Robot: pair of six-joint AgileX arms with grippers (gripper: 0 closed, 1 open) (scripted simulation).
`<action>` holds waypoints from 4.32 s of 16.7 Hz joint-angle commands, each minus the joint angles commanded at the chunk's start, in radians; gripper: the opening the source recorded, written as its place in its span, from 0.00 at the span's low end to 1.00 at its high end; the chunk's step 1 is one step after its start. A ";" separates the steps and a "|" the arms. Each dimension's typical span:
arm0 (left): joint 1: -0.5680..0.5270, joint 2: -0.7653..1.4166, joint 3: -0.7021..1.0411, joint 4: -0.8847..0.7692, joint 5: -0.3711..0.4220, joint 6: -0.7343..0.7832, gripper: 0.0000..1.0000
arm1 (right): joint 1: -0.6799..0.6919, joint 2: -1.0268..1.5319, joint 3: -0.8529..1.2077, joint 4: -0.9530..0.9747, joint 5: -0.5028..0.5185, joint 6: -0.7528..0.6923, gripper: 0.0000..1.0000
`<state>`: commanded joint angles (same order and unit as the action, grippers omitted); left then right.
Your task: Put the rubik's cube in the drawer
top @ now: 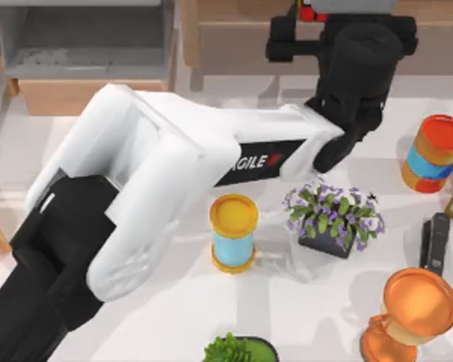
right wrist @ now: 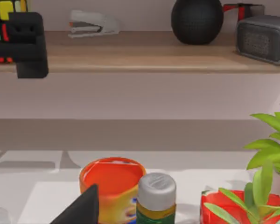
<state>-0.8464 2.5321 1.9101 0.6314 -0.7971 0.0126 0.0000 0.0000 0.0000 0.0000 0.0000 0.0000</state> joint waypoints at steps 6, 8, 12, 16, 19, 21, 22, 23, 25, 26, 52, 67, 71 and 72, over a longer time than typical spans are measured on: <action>0.044 0.103 0.203 -0.101 0.045 -0.002 1.00 | 0.000 0.000 0.000 0.000 0.000 0.000 1.00; 0.047 0.110 0.215 -0.107 0.048 -0.002 1.00 | 0.000 0.000 0.000 0.000 0.000 0.000 1.00; 0.047 0.110 0.215 -0.107 0.048 -0.002 0.92 | 0.000 0.000 0.000 0.000 0.000 0.000 1.00; 0.047 0.110 0.215 -0.107 0.048 -0.002 0.62 | 0.000 0.000 0.000 0.000 0.000 0.000 1.00; 0.047 0.110 0.215 -0.107 0.048 -0.002 0.40 | 0.000 0.000 0.000 0.000 0.000 0.000 1.00; 0.047 0.110 0.215 -0.107 0.048 -0.002 0.25 | 0.000 0.000 0.000 0.000 0.000 0.000 1.00; 0.047 0.110 0.215 -0.107 0.048 -0.002 0.17 | 0.000 0.000 0.000 0.000 0.000 0.000 1.00; 0.047 0.110 0.215 -0.107 0.048 -0.002 0.10 | 0.000 0.000 0.000 0.000 0.000 0.000 1.00; 0.047 0.110 0.215 -0.107 0.048 -0.002 0.00 | 0.000 0.000 0.000 0.000 0.000 0.000 1.00; 0.047 0.110 0.215 -0.107 0.048 -0.002 0.00 | 0.000 0.000 0.000 0.000 0.000 0.000 1.00; -0.041 -0.041 0.226 -0.363 0.169 0.119 0.00 | 0.000 0.000 0.000 0.000 0.000 0.000 1.00; -0.056 -0.217 0.466 -1.490 0.647 0.392 0.00 | 0.000 0.000 0.000 0.000 0.000 0.000 1.00; 0.141 -0.218 0.539 -1.816 0.715 0.414 0.00 | 0.000 0.000 0.000 0.000 0.000 0.000 1.00; 0.202 -0.217 0.562 -1.890 0.727 0.415 0.00 | 0.000 0.000 0.000 0.000 0.000 0.000 1.00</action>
<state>-0.6449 2.3148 2.4722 -1.2583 -0.0706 0.4279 0.0000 0.0000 0.0000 0.0000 0.0000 0.0000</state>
